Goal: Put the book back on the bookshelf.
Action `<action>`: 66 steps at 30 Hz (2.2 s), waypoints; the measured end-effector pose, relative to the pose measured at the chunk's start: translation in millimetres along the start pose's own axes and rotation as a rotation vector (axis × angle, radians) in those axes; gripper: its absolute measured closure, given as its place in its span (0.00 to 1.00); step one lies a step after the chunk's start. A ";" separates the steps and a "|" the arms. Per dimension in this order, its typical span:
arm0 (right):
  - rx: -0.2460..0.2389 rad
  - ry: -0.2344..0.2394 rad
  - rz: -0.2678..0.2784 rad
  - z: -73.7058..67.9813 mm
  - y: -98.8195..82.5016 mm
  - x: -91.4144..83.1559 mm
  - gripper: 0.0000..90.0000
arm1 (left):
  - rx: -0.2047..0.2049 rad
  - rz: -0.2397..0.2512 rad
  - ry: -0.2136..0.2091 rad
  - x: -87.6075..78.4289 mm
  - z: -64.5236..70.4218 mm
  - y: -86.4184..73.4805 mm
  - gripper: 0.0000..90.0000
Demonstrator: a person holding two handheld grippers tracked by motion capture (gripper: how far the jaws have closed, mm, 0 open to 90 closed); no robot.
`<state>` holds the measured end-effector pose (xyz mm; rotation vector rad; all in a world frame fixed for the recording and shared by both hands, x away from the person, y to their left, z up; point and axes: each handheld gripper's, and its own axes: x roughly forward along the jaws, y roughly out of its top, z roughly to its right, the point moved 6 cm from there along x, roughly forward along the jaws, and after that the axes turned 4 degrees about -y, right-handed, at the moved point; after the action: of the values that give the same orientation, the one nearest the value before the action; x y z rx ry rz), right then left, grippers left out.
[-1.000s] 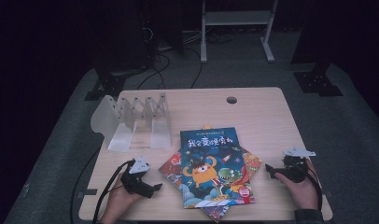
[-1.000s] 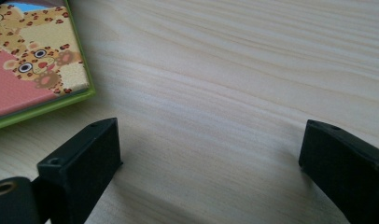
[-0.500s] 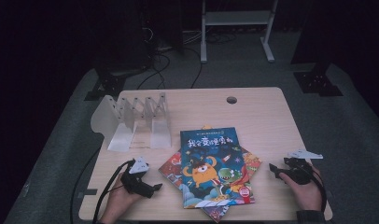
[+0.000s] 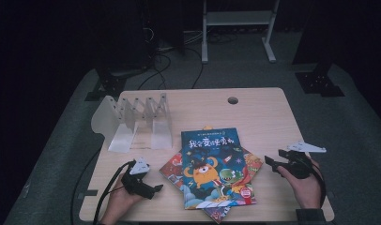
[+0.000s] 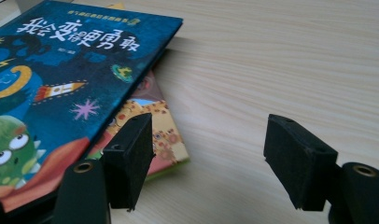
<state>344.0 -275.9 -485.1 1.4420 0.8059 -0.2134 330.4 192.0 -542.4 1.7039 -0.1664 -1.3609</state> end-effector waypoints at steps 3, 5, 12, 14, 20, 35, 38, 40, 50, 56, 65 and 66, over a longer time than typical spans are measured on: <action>-0.014 0.014 -0.009 -6.6 5.6 6.3 0.35 | 0.000 0.000 0.000 0.0 0.0 0.0 0.00; -0.022 0.023 -0.013 -11.3 9.5 10.1 0.35 | -0.001 0.000 0.001 -0.1 0.2 -0.1 0.00; -0.052 0.057 -0.021 -25.6 20.4 21.1 0.35 | 0.032 0.006 -0.010 -3.4 3.3 2.3 0.00; -0.060 0.067 -0.023 -30.3 23.8 25.2 0.34 | 0.026 0.029 -0.019 -6.7 3.6 6.6 0.00; -0.081 0.098 -0.037 -44.0 32.0 39.5 0.34 | 0.039 0.057 -0.029 -14.0 4.6 21.2 0.00; -0.099 0.147 -0.113 -64.1 46.7 81.9 0.33 | 0.082 0.070 -0.063 -14.5 7.0 54.6 0.00; -0.084 0.168 -0.121 -66.9 47.2 89.8 0.34 | 0.090 0.071 -0.066 -12.7 7.5 60.1 0.00; -0.083 0.171 -0.134 -68.7 47.1 94.7 0.34 | 0.094 0.072 -0.070 -11.1 7.7 63.6 0.00; -0.109 0.163 -0.176 -70.1 49.8 104.0 0.32 | 0.109 0.066 -0.081 -5.0 6.1 74.1 0.00; -0.138 0.206 -0.168 -75.1 51.4 107.9 0.32 | 0.107 0.065 -0.081 -4.3 4.8 74.5 0.00; -0.190 0.282 -0.166 -92.7 53.8 113.4 0.33 | 0.091 0.072 -0.074 -6.5 -4.7 75.0 0.00; -0.200 0.288 -0.167 -94.1 54.2 114.0 0.33 | 0.088 0.074 -0.073 -6.3 -5.3 75.5 0.00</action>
<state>424.6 -142.0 -503.5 1.2319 1.1518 -0.0491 363.6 155.8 -484.6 1.7045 -0.3323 -1.3786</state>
